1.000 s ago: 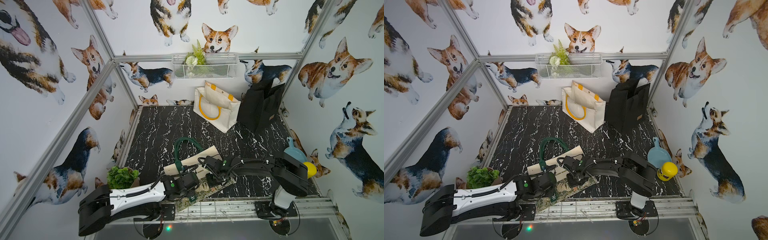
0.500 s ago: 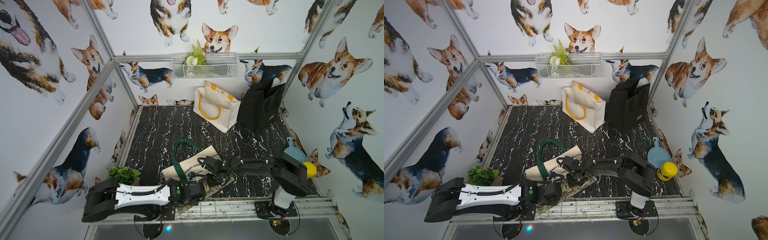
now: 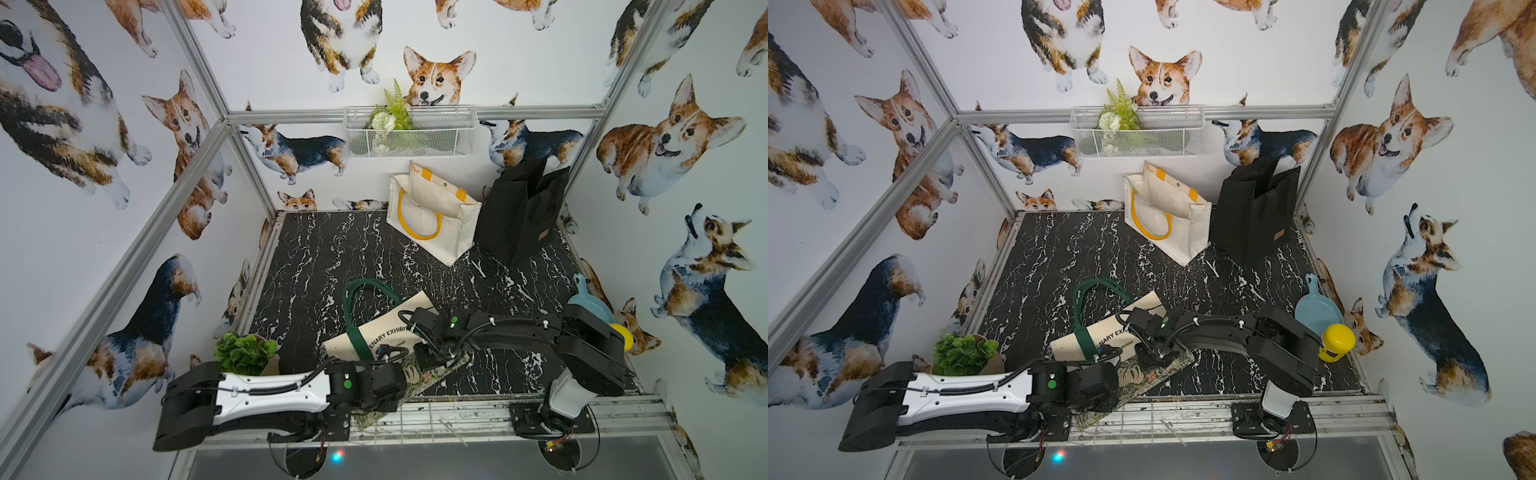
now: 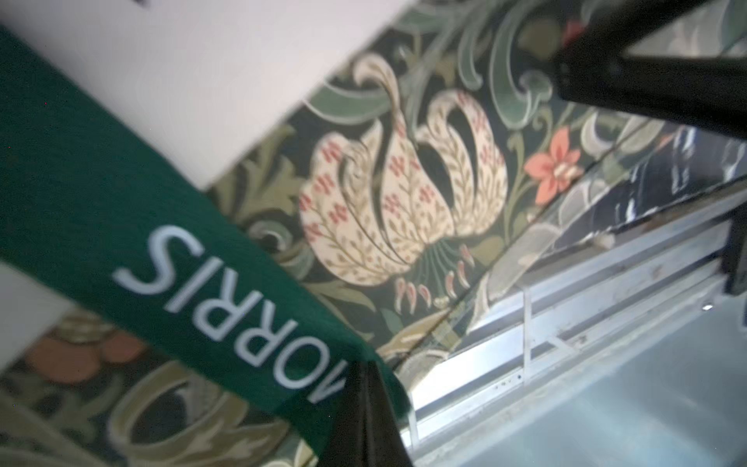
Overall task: Put away the canvas bag
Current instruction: Adjust the canvas bag at the center of the board.
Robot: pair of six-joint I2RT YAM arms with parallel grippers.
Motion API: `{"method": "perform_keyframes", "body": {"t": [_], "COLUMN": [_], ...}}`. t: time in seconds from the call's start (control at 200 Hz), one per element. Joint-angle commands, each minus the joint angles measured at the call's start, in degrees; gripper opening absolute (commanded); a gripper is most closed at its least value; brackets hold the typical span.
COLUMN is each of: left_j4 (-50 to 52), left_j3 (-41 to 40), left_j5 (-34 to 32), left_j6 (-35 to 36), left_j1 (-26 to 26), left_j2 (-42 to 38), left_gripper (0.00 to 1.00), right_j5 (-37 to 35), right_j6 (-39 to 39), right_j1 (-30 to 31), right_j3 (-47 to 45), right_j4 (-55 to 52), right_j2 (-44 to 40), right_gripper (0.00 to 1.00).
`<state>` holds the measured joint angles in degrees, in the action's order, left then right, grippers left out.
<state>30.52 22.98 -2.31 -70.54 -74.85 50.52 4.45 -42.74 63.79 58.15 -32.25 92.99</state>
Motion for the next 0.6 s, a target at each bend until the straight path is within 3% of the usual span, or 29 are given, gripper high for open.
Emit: {"method": "perform_keyframes", "body": {"t": [0.0, 0.025, 0.065, 0.11, 0.165, 0.251, 0.351, 0.591], "left_j4": [9.9, 12.4, 16.6, 21.3, 26.2, 30.2, 31.7, 35.6], "left_j3": [-2.2, -2.5, -2.6, -2.3, -1.5, -0.8, -0.6, 3.4], "left_j5": [-3.0, -4.1, -6.1, -8.4, -11.0, -12.8, -13.2, -19.8], "left_j6": [-5.7, -6.7, -8.0, -9.4, -10.7, -12.8, -15.0, -17.5], "left_j1": [4.7, 5.8, 7.4, 8.7, 9.5, 9.6, 9.6, 9.6], "left_j2": [-13.0, -16.8, -22.7, -27.9, -32.1, -33.2, -28.6, -16.7], "left_gripper": [0.31, 0.41, 0.48, 0.5, 0.5, 0.48, 0.48, 0.48], "right_j5": [-2.8, -3.3, -4.1, -4.6, -4.6, -3.5, -1.3, 2.6], "right_j6": [3.8, 4.5, 5.5, 7.1, 8.8, 10.9, 12.5, 12.5], "right_j1": [-3.5, -4.8, -6.9, -9.8, -13.0, -17.7, -21.3, -22.3], "right_j3": [0.6, 0.6, 0.4, 0.1, -0.5, -1.7, -3.1, -5.7], "right_j4": [-5.3, -6.3, -7.7, -9.3, -10.7, -11.7, -11.6, -8.1], "right_j2": [-4.6, -6.2, -8.2, -10.4, -12.2, -13.7, -13.8, -12.6], "right_gripper": [0.01, 0.09, 0.25, 0.39, 0.45, 0.51, 0.54, 0.53]}}
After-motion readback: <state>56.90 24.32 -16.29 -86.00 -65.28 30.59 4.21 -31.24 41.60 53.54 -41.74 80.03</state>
